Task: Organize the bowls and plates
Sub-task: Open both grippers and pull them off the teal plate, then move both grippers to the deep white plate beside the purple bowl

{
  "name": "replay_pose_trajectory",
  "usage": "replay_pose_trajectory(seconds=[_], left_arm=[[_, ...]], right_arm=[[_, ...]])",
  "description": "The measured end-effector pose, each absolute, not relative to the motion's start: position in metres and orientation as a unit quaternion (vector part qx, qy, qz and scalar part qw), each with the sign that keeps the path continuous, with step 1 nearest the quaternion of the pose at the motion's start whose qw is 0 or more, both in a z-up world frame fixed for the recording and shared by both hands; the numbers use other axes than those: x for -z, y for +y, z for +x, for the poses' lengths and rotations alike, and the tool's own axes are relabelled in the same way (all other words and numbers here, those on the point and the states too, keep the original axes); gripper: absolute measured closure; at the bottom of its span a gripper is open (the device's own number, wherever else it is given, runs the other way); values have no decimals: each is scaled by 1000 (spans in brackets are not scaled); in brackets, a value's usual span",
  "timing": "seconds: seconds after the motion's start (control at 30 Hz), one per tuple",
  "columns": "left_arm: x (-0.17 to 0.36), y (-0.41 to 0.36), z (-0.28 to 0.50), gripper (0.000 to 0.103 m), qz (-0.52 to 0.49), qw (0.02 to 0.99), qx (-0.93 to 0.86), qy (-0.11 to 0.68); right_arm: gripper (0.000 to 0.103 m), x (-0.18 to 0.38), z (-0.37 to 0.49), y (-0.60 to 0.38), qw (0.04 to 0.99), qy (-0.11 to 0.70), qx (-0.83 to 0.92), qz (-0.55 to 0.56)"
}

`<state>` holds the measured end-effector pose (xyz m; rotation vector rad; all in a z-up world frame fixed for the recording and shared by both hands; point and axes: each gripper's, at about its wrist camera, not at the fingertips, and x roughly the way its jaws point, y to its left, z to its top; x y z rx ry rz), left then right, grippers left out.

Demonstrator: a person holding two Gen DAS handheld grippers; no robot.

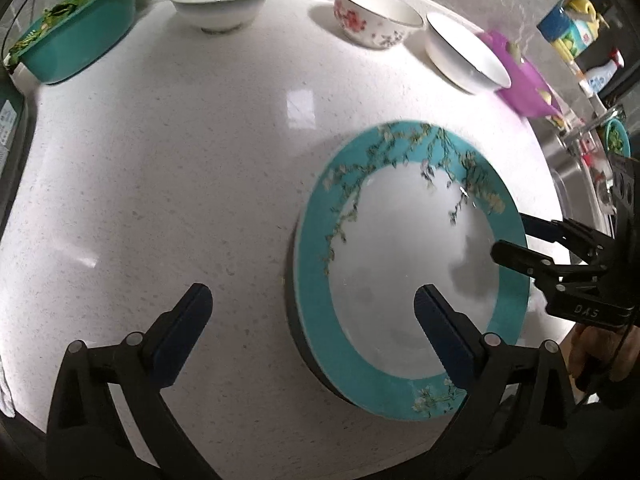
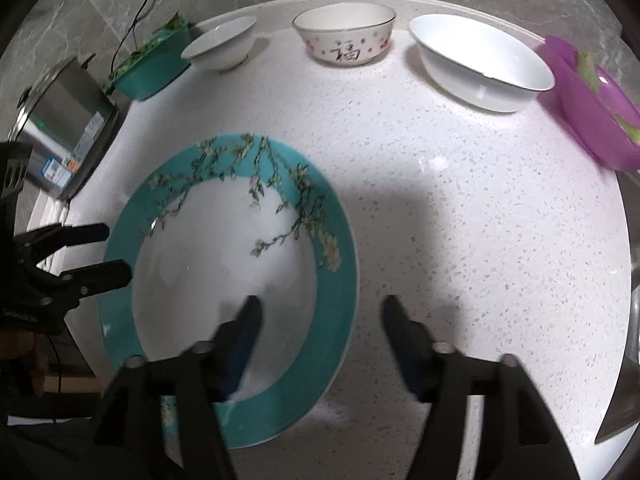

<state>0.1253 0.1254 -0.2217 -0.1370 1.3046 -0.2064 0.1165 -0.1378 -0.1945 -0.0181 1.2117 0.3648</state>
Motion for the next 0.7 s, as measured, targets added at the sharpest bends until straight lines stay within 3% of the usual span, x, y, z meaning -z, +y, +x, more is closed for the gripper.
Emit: replay_pose_trajectory(seconds=[0.1, 0.33, 0.53, 0.7], left_arm=[[213, 134, 132, 0, -63, 791, 92, 602], [165, 125, 174, 0, -55, 808, 153, 566], [141, 84, 222, 0, -59, 797, 228, 556], [112, 35, 281, 0, -5, 802, 255, 540]], right_arm=[[17, 187, 118, -150, 811, 562, -160, 25], [16, 163, 128, -194, 817, 549, -126, 126], [16, 132, 134, -238, 836, 510, -80, 184], [16, 122, 155, -278, 840, 491, -64, 224]])
